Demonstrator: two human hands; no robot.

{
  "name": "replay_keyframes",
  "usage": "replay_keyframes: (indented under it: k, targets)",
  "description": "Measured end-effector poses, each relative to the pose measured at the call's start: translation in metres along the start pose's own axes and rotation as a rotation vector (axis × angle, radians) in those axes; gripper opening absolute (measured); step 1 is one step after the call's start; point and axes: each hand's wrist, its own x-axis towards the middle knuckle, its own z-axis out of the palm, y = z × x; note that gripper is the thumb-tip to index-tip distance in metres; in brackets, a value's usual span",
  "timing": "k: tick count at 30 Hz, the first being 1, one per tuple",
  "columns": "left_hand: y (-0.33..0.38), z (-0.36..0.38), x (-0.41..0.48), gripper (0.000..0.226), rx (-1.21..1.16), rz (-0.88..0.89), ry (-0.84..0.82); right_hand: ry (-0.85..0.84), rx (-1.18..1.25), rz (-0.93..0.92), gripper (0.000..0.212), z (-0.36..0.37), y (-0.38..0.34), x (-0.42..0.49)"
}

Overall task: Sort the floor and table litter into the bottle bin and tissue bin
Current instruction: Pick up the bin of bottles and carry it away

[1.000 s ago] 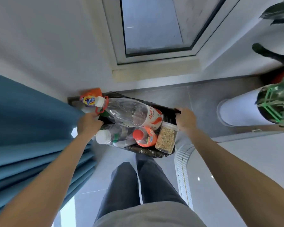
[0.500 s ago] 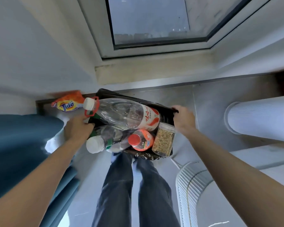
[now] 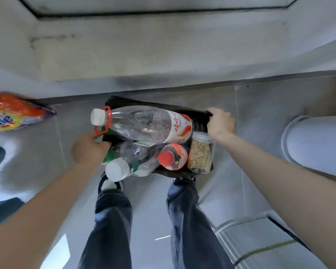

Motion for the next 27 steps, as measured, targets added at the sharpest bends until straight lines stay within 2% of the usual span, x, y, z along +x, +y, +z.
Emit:
replay_keyframes:
  k: [7,12,15,20,25,27]
  targets:
    - [0.026,0.094,0.029,0.039,-0.047,-0.033,0.013,0.024,-0.076,0.014,0.049,0.033,0.037,0.087]
    - [0.040,0.119,0.031,0.032,-0.118,-0.043,0.027,0.118,-0.098,-0.011,0.054,0.028,0.041,0.119]
    - [0.052,0.126,0.030,0.023,-0.191,-0.062,0.021,0.085,-0.065,-0.002,0.053,0.015,0.040,0.132]
    - [0.083,0.143,0.028,0.040,-0.350,-0.065,-0.102,0.065,0.073,0.038,0.045,-0.003,0.047,0.134]
    - [0.103,0.160,0.023,0.052,-0.389,-0.054,-0.200,0.126,0.056,-0.079,0.042,-0.013,0.057,0.119]
    - [0.106,0.157,0.017,0.049,-0.410,-0.056,-0.250,0.147,0.073,-0.111,0.040,-0.013,0.060,0.111]
